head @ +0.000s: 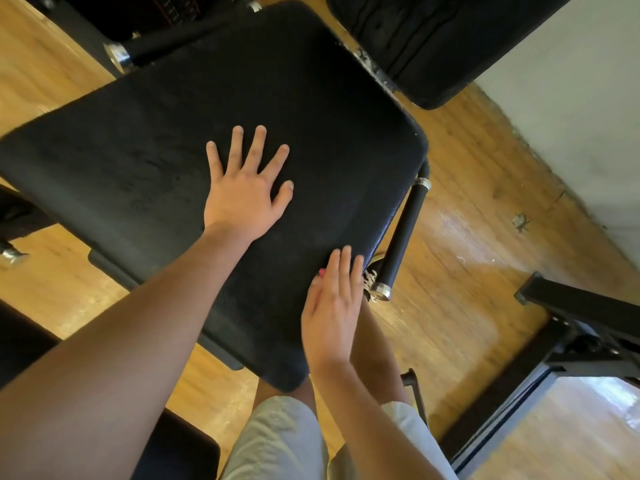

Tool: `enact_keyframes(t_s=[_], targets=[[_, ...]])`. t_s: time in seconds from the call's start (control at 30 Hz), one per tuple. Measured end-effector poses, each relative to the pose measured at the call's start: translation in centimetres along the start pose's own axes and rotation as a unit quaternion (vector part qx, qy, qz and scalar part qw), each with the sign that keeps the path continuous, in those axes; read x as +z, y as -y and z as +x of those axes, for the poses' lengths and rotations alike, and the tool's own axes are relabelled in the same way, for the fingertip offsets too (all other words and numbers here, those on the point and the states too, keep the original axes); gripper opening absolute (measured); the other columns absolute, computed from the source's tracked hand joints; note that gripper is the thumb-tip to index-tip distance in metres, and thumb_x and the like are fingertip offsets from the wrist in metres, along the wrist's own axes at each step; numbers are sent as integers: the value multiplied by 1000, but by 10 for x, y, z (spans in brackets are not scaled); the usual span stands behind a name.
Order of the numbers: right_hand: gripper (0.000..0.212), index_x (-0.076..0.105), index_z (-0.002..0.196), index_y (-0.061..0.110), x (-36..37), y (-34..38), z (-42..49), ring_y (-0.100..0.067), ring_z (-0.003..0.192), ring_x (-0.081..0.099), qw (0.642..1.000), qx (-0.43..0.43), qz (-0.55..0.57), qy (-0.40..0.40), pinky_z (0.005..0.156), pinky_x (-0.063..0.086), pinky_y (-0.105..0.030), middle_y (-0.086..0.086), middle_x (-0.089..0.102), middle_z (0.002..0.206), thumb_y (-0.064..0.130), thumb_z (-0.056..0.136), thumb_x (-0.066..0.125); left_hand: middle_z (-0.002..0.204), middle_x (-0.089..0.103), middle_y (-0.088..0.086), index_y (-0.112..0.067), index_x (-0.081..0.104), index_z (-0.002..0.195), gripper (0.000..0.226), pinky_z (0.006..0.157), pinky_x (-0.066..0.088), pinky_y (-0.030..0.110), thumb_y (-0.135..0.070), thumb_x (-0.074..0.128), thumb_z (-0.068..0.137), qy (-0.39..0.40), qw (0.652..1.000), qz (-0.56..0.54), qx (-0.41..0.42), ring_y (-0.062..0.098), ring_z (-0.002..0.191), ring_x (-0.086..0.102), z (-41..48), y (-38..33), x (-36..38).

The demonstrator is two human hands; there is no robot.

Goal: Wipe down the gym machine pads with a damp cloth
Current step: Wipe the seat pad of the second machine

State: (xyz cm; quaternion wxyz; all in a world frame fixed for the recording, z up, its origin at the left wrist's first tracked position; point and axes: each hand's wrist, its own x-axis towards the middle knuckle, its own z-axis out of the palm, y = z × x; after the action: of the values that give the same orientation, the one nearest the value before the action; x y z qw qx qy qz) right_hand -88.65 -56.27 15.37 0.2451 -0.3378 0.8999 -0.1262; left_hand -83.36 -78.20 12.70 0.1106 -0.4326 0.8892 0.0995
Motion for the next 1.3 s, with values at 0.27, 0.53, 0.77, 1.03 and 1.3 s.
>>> enact_keyframes(t_s=[0.27, 0.53, 0.77, 1.03, 1.3], targets=[[53, 19, 162, 16, -2, -18, 36, -14, 156, -16, 996, -66, -51, 24, 126, -2, -37, -2, 12, 171, 36, 113, 16, 171, 12, 11, -30, 24, 161, 62, 122, 5, 68, -57, 23, 105, 3, 1000, 5, -3, 41, 156, 4, 1, -2, -2], [56, 21, 163, 12, 0, 2, 13, -25, 158, -10, 999, 30, -38, 3, 127, 0, -42, -3, 13, 171, 36, 112, 20, 171, 12, 12, -29, 23, 161, 62, 122, 6, 67, -56, 20, 106, 6, 1000, 3, -3, 41, 156, 4, -2, -4, -5], [55, 18, 163, 13, 3, 9, -44, -25, 158, -10, 998, 10, -35, 51, 128, 5, -43, 1, 5, 170, 34, 112, 22, 171, 11, 12, -29, 23, 161, 62, 122, 5, 67, -57, 19, 106, 8, 1000, 7, -5, 40, 157, 4, -3, -3, -5], [58, 25, 162, 26, -9, -11, -34, -25, 157, -16, 993, -57, -50, 89, 124, -6, -47, 8, 7, 171, 50, 109, 21, 170, 13, 12, -29, 26, 161, 62, 122, 5, 67, -56, 23, 105, 7, 1000, -3, -3, 40, 157, 4, -3, -5, -8], [41, 57, 144, 11, -11, -12, -35, -33, 153, 26, 993, -103, -44, 45, 121, 23, -49, -7, 43, 159, 26, 109, 43, 171, 12, 11, -29, 27, 160, 62, 122, 4, 66, -56, 25, 104, 11, 1000, -14, -6, 38, 157, 3, -2, -3, -8]])
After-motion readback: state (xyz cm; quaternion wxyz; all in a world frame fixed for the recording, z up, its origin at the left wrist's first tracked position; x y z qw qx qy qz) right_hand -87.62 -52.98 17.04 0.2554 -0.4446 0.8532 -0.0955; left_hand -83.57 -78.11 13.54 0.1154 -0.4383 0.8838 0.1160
